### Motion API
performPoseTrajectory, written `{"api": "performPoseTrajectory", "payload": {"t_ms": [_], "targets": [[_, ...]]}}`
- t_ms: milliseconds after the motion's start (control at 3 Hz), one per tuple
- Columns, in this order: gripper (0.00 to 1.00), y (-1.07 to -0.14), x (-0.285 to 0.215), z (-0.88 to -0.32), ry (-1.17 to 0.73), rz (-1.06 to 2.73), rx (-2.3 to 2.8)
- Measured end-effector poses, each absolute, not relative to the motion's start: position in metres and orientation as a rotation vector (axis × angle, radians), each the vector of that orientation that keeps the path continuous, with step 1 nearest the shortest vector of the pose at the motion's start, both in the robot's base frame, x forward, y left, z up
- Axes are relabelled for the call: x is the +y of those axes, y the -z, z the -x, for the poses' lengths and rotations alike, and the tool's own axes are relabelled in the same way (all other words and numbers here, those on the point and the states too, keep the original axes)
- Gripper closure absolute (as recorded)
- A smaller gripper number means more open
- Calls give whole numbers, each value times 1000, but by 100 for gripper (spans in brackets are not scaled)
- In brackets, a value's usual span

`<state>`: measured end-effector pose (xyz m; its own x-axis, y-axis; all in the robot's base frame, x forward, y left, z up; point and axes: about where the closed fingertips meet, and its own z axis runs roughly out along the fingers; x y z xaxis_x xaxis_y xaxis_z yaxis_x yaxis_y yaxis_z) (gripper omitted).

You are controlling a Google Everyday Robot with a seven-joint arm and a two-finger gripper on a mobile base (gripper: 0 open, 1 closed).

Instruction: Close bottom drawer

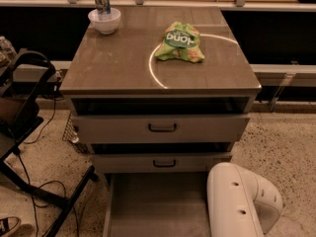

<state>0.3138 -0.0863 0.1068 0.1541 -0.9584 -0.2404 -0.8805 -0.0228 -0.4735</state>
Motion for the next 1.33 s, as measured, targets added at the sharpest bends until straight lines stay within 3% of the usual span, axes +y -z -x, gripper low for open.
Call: {"api": "performPoseTrajectory", "payload": {"t_ms": [1333], "targets": [[100,-107,-95,-314,197,1920,1744]]}}
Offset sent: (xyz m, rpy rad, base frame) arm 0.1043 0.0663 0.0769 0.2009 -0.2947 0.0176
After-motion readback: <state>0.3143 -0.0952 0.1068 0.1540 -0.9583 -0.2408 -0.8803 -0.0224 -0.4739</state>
